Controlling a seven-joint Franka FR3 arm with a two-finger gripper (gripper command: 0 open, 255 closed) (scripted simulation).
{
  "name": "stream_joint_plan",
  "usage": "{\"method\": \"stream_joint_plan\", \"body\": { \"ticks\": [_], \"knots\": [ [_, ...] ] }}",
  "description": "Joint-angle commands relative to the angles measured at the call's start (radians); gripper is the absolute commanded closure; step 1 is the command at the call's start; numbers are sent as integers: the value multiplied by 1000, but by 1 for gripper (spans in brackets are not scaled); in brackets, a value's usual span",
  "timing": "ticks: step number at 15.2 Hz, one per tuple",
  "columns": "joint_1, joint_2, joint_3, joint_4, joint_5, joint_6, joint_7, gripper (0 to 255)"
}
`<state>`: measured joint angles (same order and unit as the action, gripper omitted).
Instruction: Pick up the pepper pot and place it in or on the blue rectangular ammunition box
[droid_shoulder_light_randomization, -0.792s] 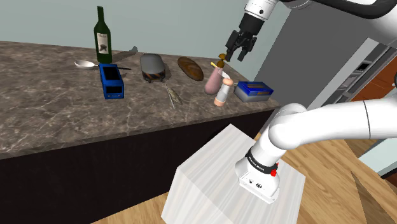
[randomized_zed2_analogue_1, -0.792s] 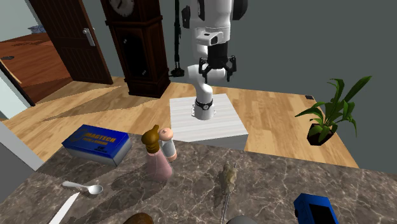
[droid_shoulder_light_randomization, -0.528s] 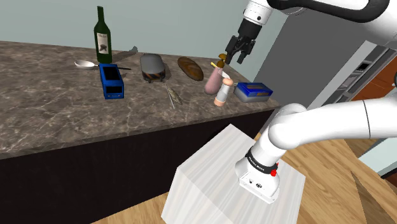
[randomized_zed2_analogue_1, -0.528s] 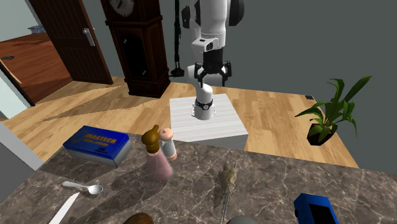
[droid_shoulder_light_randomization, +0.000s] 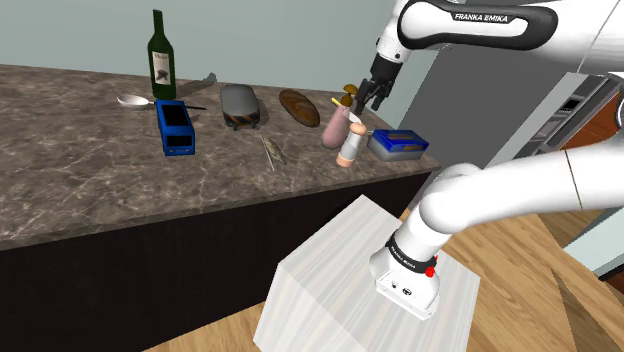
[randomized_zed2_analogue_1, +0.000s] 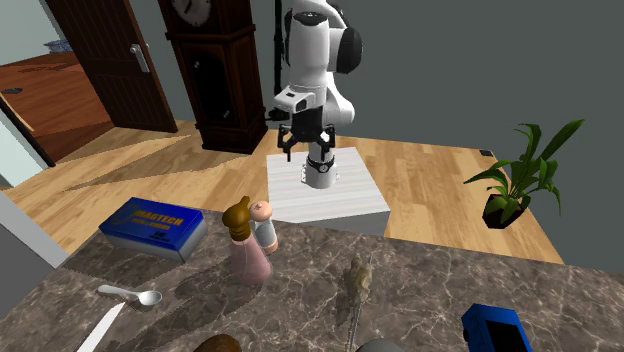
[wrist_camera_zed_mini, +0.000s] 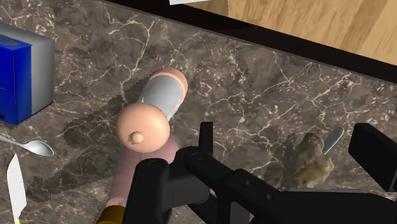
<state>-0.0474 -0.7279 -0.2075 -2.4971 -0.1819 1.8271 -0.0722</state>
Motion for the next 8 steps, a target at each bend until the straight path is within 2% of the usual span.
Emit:
{"method": "stream_joint_plan", "body": {
  "ticks": [1,8],
  "knots": [
    [-13,33,-30,-21,-38,60,-35,0],
    [-54,201,-139,-22,-148,259,-149,0]
  ]
}}
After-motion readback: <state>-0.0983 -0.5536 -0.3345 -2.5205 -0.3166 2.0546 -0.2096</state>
